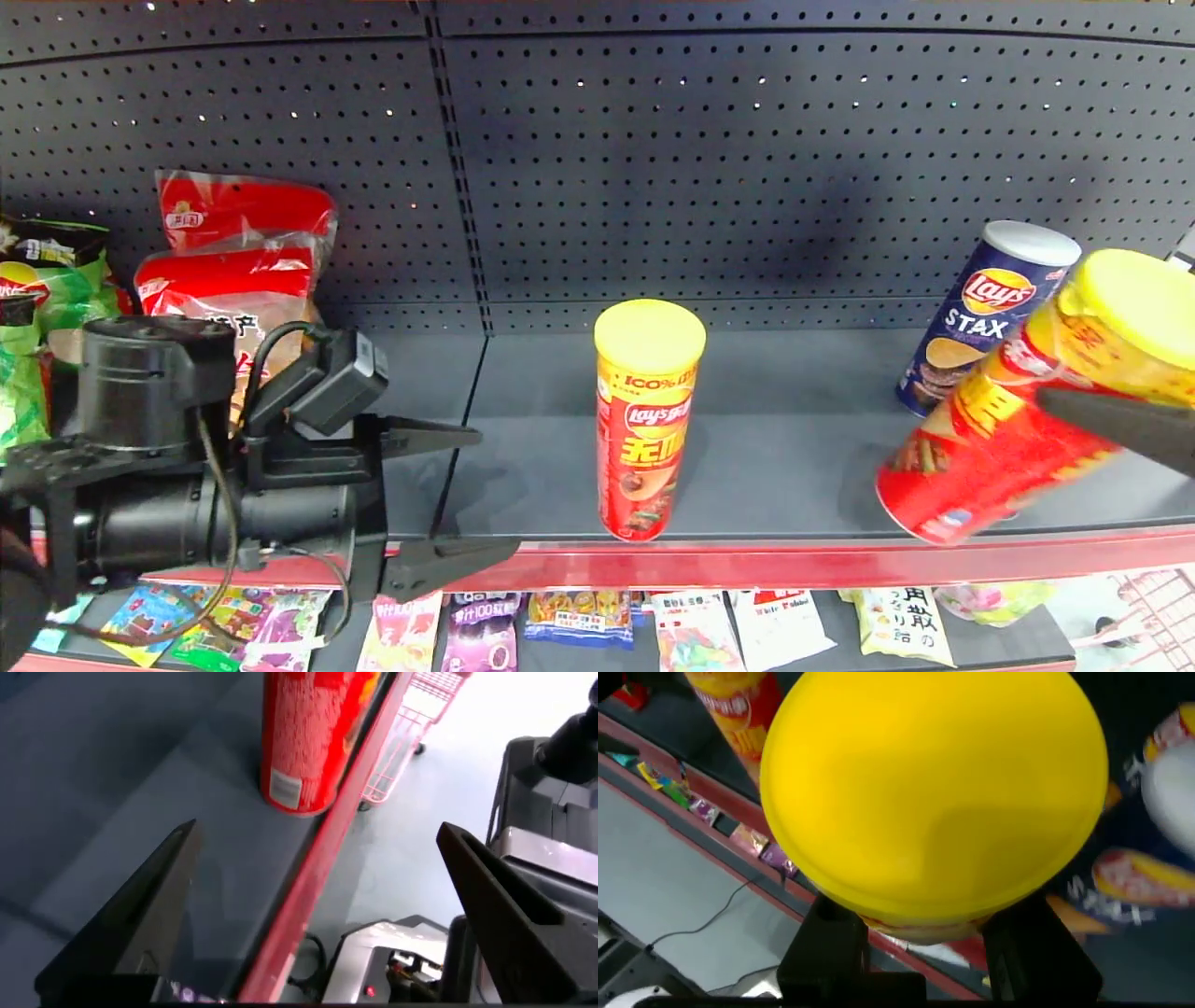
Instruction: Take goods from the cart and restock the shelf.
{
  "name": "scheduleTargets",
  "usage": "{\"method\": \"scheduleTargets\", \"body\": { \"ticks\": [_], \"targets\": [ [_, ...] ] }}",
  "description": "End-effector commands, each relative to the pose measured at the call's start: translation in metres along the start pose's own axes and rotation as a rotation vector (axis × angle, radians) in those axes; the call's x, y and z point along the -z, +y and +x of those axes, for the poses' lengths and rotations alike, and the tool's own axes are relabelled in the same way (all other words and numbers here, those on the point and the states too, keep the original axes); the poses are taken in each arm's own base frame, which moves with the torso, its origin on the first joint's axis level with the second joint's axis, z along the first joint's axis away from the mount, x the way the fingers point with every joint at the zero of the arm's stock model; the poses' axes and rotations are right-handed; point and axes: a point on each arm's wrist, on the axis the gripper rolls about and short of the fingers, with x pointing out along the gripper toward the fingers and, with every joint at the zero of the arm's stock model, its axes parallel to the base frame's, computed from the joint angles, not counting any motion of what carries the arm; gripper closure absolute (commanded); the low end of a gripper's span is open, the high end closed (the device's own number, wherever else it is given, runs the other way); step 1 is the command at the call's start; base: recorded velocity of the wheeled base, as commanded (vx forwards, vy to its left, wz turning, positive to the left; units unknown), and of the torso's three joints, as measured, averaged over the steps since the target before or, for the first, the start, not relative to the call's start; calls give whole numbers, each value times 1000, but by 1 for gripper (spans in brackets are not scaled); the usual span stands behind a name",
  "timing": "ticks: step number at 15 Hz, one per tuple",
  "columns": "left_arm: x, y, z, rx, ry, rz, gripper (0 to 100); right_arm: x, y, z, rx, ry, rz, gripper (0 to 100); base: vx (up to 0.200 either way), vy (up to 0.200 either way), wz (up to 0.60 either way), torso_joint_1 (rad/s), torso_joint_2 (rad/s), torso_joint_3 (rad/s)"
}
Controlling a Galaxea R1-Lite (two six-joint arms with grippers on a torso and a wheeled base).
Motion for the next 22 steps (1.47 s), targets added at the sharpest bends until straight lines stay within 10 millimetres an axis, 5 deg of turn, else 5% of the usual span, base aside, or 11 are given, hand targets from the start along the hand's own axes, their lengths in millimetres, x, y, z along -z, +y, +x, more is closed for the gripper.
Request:
{"method": "scheduleTargets", "body": {
  "ticks": [1, 12, 22],
  "targets": [
    [-2, -23, -30, -59, -44, 19, 0, -24, -13, 82, -67, 29, -17, 100, 0, 0, 0, 0, 0, 0],
    [-3, -37, -48, -95, -30, 12, 0, -57, -10, 220, -180, 39, -54, 100, 0, 0, 0, 0, 0, 0],
    [-4, -39, -50, -104, -37, -3, 0, -41, 9, 259, -240, 89, -55, 100, 0, 0, 0, 0, 0, 0]
  ]
}}
